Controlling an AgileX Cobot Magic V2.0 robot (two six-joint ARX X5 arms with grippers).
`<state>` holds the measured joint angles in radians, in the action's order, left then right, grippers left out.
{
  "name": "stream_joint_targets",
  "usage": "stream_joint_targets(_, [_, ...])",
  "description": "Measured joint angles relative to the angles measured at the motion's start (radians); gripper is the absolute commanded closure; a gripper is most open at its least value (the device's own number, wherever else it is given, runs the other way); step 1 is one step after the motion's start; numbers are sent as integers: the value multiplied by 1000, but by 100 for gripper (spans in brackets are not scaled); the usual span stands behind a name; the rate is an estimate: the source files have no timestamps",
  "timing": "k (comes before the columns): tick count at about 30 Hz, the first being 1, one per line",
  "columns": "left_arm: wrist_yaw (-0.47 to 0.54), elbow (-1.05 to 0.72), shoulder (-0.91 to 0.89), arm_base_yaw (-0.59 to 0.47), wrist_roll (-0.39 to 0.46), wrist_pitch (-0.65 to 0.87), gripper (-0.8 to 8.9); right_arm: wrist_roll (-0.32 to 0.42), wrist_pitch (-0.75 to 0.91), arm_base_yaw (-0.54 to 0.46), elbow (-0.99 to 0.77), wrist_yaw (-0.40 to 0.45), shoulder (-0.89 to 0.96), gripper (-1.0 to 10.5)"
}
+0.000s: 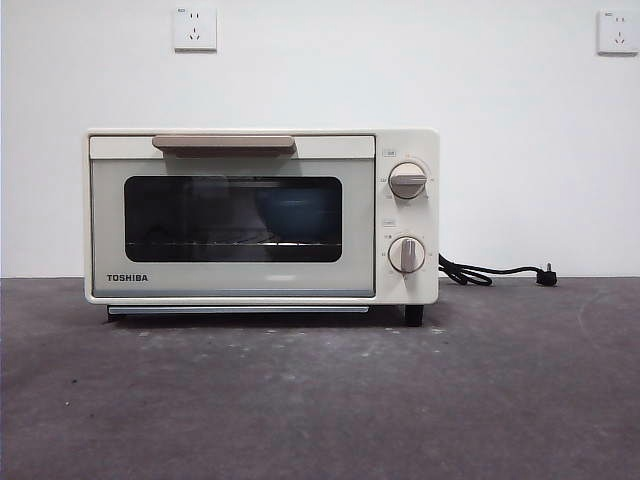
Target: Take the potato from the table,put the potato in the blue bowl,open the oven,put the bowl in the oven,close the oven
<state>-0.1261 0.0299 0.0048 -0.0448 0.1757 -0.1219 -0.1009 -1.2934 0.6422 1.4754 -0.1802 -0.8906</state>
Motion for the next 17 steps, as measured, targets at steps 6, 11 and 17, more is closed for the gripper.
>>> stream_joint_targets(6, [-3,0,0,0,-8,-89,818,0,0,0,0,0,11,942])
stream_joint_targets(11, [-8,0,0,0,-32,-89,818,0,0,0,0,0,21,942])
stream_joint_targets(17, [-8,0,0,0,-46,-88,818,0,0,0,0,0,21,942])
